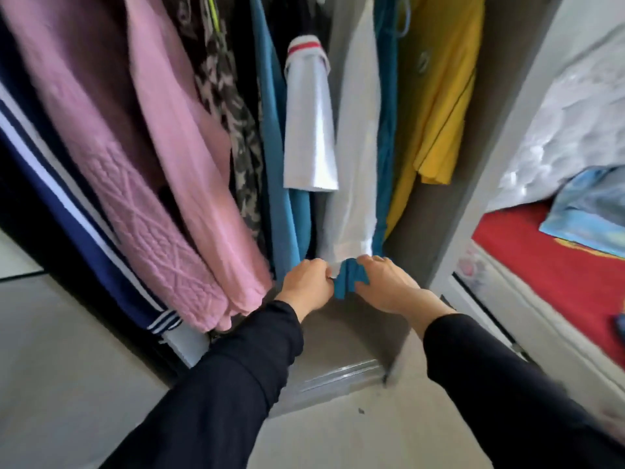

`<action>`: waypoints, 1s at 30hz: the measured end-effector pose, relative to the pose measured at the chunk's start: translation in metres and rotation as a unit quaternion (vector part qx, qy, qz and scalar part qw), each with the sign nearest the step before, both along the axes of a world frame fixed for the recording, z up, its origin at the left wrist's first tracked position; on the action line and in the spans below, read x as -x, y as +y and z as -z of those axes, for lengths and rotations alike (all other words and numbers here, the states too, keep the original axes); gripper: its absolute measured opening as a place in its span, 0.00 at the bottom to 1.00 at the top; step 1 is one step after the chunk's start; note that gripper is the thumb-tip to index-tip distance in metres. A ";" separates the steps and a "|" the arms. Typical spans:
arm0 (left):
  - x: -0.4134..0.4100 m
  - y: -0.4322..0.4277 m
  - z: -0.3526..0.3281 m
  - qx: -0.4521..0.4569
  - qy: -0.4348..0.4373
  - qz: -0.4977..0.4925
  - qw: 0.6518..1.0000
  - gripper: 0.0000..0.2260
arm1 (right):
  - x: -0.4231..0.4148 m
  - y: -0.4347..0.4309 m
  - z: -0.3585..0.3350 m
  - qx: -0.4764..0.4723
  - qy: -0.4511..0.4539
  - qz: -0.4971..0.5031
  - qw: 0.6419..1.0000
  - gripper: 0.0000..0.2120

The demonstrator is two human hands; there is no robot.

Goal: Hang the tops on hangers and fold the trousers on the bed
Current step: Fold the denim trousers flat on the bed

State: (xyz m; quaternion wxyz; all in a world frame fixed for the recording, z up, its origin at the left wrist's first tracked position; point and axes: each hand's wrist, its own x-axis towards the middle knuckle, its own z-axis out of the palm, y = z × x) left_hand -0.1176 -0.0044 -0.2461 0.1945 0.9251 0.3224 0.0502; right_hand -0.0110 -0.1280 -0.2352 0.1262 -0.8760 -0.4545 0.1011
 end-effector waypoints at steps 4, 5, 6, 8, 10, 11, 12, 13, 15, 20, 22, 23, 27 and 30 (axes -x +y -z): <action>-0.055 -0.061 -0.053 -0.035 -0.017 0.073 0.997 0.13 | -0.037 -0.084 -0.050 -0.019 -0.044 0.053 0.997 0.26; -0.071 -0.083 -0.061 -0.042 -0.022 0.088 0.995 0.13 | -0.048 -0.108 -0.060 -0.018 -0.055 0.065 0.996 0.26; -0.087 -0.107 -0.068 -0.045 -0.028 0.101 0.993 0.13 | -0.059 -0.135 -0.069 -0.017 -0.063 0.076 0.995 0.26; -0.123 -0.162 -0.078 -0.043 -0.039 0.126 0.990 0.13 | -0.084 -0.194 -0.085 -0.018 -0.072 0.100 0.992 0.27; -0.159 -0.221 -0.086 -0.042 -0.038 0.149 0.987 0.13 | -0.108 -0.259 -0.097 -0.012 -0.082 0.131 0.988 0.27; -0.178 -0.250 -0.090 -0.041 -0.041 0.162 0.985 0.13 | -0.120 -0.293 -0.102 -0.007 -0.087 0.148 0.985 0.27; -0.195 -0.279 -0.094 -0.037 -0.049 0.178 0.982 0.14 | -0.131 -0.326 -0.105 -0.001 -0.088 0.168 0.982 0.27; -0.212 -0.308 -0.096 -0.029 -0.056 0.195 0.979 0.15 | -0.143 -0.358 -0.108 0.007 -0.086 0.187 0.979 0.27; -0.243 -0.365 -0.100 -0.019 -0.066 0.234 0.970 0.17 | -0.164 -0.418 -0.111 0.020 -0.083 0.228 0.970 0.27; -0.317 -0.478 -0.097 -0.033 -0.064 0.316 0.946 0.18 | -0.214 -0.535 -0.098 0.024 -0.053 0.320 0.946 0.23; -0.350 -0.512 -0.089 -0.036 -0.053 0.345 0.936 0.18 | -0.240 -0.569 -0.088 0.021 -0.038 0.343 0.938 0.20; -0.367 -0.526 -0.083 -0.036 -0.048 0.357 0.932 0.18 | -0.254 -0.583 -0.082 0.020 -0.031 0.354 0.935 0.20; -0.449 -0.571 -0.051 -0.026 -0.029 0.392 0.919 0.18 | -0.323 -0.625 -0.051 0.038 -0.010 0.382 0.923 0.25; -0.524 -0.592 -0.019 -0.023 0.005 0.410 0.912 0.17 | -0.391 -0.647 -0.021 0.047 -0.004 0.394 0.918 0.25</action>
